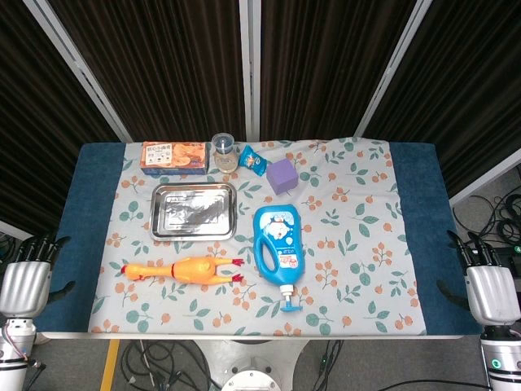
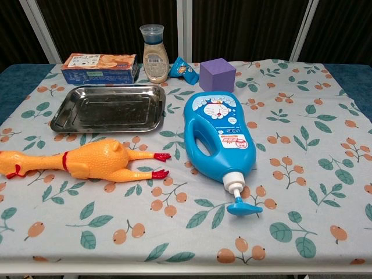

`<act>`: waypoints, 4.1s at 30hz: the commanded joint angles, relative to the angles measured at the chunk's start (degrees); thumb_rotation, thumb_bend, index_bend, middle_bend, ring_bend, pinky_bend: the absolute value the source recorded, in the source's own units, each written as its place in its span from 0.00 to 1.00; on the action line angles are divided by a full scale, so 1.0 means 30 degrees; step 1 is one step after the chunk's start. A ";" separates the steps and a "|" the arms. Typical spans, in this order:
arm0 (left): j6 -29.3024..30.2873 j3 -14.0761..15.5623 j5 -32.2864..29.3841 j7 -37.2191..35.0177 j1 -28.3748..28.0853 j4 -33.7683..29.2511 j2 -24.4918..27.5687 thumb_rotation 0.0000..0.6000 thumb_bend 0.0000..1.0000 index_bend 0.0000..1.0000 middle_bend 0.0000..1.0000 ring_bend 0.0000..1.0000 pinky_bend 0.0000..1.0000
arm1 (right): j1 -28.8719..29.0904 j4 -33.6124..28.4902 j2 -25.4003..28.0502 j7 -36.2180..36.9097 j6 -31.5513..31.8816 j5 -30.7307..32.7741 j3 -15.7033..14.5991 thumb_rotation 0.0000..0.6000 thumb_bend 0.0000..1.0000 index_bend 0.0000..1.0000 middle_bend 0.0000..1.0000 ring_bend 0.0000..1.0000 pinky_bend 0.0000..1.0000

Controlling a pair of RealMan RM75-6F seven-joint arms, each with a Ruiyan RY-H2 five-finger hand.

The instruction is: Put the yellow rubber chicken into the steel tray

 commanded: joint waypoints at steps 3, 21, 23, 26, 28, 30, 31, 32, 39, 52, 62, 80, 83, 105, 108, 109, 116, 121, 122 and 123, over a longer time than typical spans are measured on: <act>-0.0333 0.0065 -0.0132 0.0003 -0.0051 -0.0222 0.0131 1.00 0.06 0.24 0.19 0.15 0.17 | -0.0054 0.0038 -0.0001 0.0091 0.0100 0.0012 0.0024 1.00 0.14 0.10 0.27 0.09 0.19; -0.3859 -0.0286 0.1463 -0.0763 -0.3239 -0.1242 -0.0147 1.00 0.06 0.24 0.19 0.15 0.18 | 0.0124 -0.0094 0.0485 -0.0023 0.0238 0.0062 0.0425 1.00 0.14 0.10 0.27 0.09 0.19; -0.4648 -0.0412 0.1379 -0.0598 -0.3852 -0.1348 -0.0547 1.00 0.06 0.25 0.20 0.15 0.20 | 0.0123 -0.0091 0.0476 -0.0018 0.0187 0.0119 0.0415 1.00 0.14 0.10 0.27 0.09 0.19; -0.5703 -0.0524 0.1104 -0.0145 -0.4623 -0.1322 -0.1404 1.00 0.06 0.27 0.25 0.18 0.24 | 0.0114 -0.0076 0.0459 -0.0005 0.0178 0.0091 0.0378 1.00 0.14 0.10 0.27 0.09 0.19; -0.6407 -0.0556 0.0654 0.0336 -0.4997 -0.1324 -0.1916 1.00 0.06 0.29 0.27 0.20 0.26 | 0.0095 -0.0055 0.0463 0.0042 0.0181 0.0099 0.0363 1.00 0.14 0.10 0.27 0.09 0.19; -0.7093 -0.0604 0.0082 0.1024 -0.5366 -0.1292 -0.2501 1.00 0.07 0.31 0.28 0.22 0.28 | 0.0082 -0.0007 0.0479 0.0100 0.0152 0.0164 0.0364 1.00 0.14 0.10 0.27 0.09 0.19; -0.7295 -0.0655 -0.0203 0.1245 -0.5482 -0.1250 -0.2796 1.00 0.07 0.31 0.29 0.23 0.28 | 0.0075 0.0014 0.0479 0.0114 0.0131 0.0199 0.0361 1.00 0.14 0.10 0.27 0.09 0.19; -0.7526 -0.0708 -0.0554 0.1488 -0.5620 -0.1184 -0.3174 1.00 0.08 0.31 0.30 0.23 0.29 | 0.0070 0.0049 0.0468 0.0143 0.0104 0.0230 0.0352 1.00 0.14 0.10 0.27 0.09 0.19; -0.8140 -0.0675 -0.1954 0.3064 -0.6071 -0.0491 -0.4775 1.00 0.11 0.34 0.33 0.26 0.30 | 0.0130 0.0261 0.0379 0.0423 -0.0113 0.0331 0.0329 1.00 0.14 0.10 0.27 0.09 0.19; -0.8242 -0.0140 -0.4065 0.4658 -0.5839 0.0706 -0.6247 1.00 0.25 0.41 0.40 0.34 0.36 | 0.0163 0.0670 0.0218 0.1042 -0.0451 0.0528 0.0245 1.00 0.14 0.10 0.27 0.09 0.19; -0.8635 -0.0372 -0.4642 0.3901 -0.6193 0.2019 -0.6947 1.00 0.30 0.47 0.48 0.41 0.42 | 0.0099 0.0749 0.0221 0.1271 -0.0467 0.0613 0.0214 1.00 0.14 0.10 0.27 0.09 0.19; -0.8466 0.0168 -0.2722 -0.0267 -0.6340 0.4676 -0.7535 1.00 0.56 0.66 0.71 0.65 0.73 | 0.0140 0.0505 0.0324 0.1272 -0.0515 0.0570 0.0223 1.00 0.14 0.10 0.27 0.09 0.19; -0.8215 0.0421 -0.1756 -0.2153 -0.6349 0.5359 -0.7535 1.00 0.60 0.70 0.78 0.72 0.82 | 0.0178 0.0379 0.0422 0.1470 -0.0530 0.0493 0.0234 1.00 0.14 0.10 0.27 0.09 0.19; -0.8526 0.0703 0.3210 -1.9587 -0.9476 0.1462 -0.0699 1.00 0.75 0.77 0.87 0.81 0.93 | 0.2670 -0.1940 0.2539 0.4580 -0.0517 -0.3702 0.0976 1.00 0.10 0.11 0.28 0.09 0.21; -0.9953 0.0787 0.3631 -2.2454 -1.0820 0.0762 0.0243 1.00 0.75 0.77 0.87 0.81 0.93 | 0.3377 -0.2578 0.2590 0.4085 -0.0731 -0.4662 0.1146 1.00 0.06 0.11 0.28 0.09 0.21; -1.0332 0.0790 0.3751 -2.3095 -1.1218 0.0649 0.0457 1.00 0.75 0.77 0.87 0.81 0.93 | 0.3626 -0.2785 0.2556 0.3896 -0.0908 -0.4896 0.1190 1.00 0.05 0.11 0.28 0.09 0.21; -1.2599 0.0626 0.3705 -2.6846 -1.3594 -0.0031 0.1229 1.00 0.75 0.77 0.87 0.81 0.93 | 0.5221 -0.3989 0.1719 0.1827 -0.2206 -0.5778 0.1591 1.00 0.05 0.11 0.28 0.09 0.21; -1.4600 0.0590 0.3302 -3.0352 -1.5326 -0.0095 0.1421 1.00 0.75 0.77 0.87 0.81 0.93 | 0.6292 -0.4471 0.0576 0.0281 -0.3256 -0.6103 0.1789 1.00 0.02 0.11 0.28 0.09 0.21; -1.5049 0.0537 0.3075 -3.1244 -1.5689 -0.0068 0.1402 1.00 0.75 0.77 0.87 0.81 0.93 | 0.6555 -0.4535 0.0215 -0.0219 -0.3503 -0.6180 0.1850 1.00 0.01 0.11 0.28 0.09 0.21; -1.5403 0.0504 0.2932 -3.1873 -1.5969 -0.0038 0.1405 1.00 0.75 0.77 0.87 0.81 0.93 | 0.6744 -0.4558 -0.0067 -0.0620 -0.3691 -0.6199 0.1904 1.00 0.00 0.11 0.28 0.09 0.21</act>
